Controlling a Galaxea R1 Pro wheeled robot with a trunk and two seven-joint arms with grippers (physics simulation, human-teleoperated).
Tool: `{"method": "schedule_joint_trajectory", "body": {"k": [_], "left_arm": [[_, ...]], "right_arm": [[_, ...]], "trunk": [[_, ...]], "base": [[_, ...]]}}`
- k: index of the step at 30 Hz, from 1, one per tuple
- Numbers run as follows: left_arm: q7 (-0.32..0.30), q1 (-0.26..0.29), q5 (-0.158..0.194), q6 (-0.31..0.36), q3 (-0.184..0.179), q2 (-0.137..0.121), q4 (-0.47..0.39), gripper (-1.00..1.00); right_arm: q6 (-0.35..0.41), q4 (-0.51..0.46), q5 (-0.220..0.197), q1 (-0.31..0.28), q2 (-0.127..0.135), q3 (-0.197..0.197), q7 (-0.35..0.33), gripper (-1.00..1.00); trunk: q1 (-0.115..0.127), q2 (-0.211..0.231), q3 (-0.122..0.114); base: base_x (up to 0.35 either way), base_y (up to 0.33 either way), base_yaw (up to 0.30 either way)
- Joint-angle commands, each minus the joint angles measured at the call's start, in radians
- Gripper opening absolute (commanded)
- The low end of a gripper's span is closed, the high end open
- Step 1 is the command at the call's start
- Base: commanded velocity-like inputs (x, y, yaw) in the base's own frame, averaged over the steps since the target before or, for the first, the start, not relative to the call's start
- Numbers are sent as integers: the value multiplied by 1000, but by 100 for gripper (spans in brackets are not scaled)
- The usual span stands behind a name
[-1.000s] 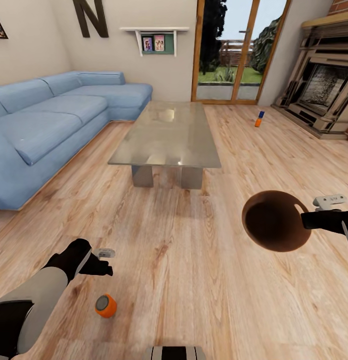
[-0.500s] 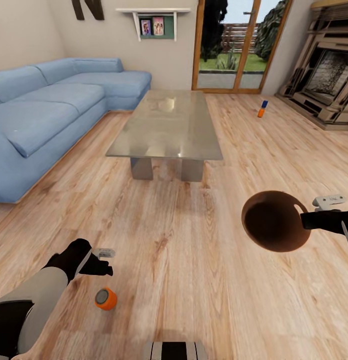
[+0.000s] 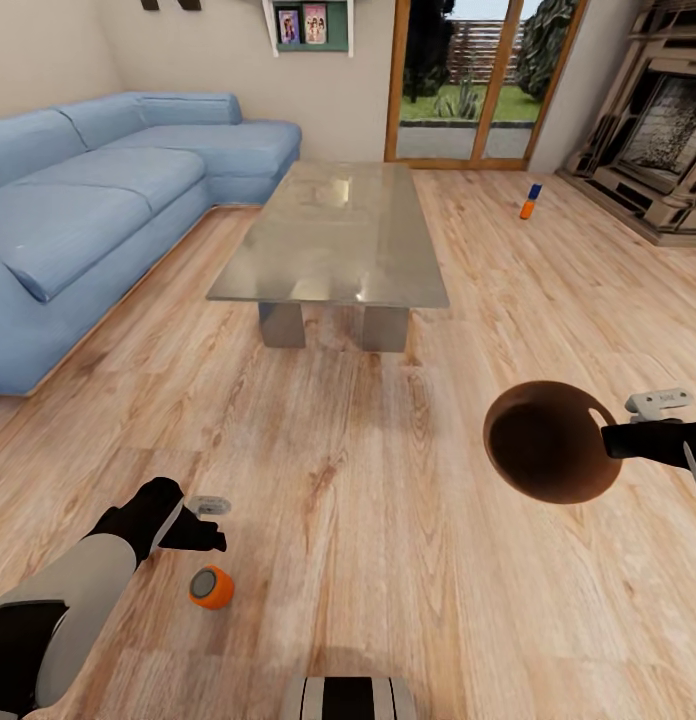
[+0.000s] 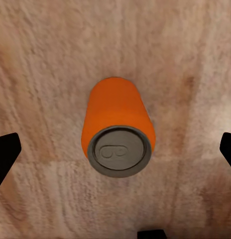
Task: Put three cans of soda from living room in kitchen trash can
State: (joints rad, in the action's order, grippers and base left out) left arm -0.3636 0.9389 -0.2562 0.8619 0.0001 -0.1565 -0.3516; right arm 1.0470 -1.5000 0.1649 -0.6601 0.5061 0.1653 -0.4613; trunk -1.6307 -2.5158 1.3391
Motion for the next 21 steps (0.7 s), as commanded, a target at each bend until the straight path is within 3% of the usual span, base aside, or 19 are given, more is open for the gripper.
{"method": "schedule_joint_trajectory", "body": {"k": [1, 16, 21], "left_arm": [[0, 0, 0, 0, 0, 0, 0, 100], [0, 0, -2, -1, 0, 1, 0, 100], [0, 0, -3, -1, 0, 2, 0, 100]], "right_arm": [[0, 0, -5, -1, 0, 1, -4, -100], [0, -2, -4, -41, 13, 2, -4, -100], [0, -2, -4, -55, 14, 2, -4, -100]], "trunk": [[0, 0, 0], [0, 0, 0], [-2, -1, 19]], "base": [[0, 0, 0], [0, 0, 0], [0, 0, 0]]}}
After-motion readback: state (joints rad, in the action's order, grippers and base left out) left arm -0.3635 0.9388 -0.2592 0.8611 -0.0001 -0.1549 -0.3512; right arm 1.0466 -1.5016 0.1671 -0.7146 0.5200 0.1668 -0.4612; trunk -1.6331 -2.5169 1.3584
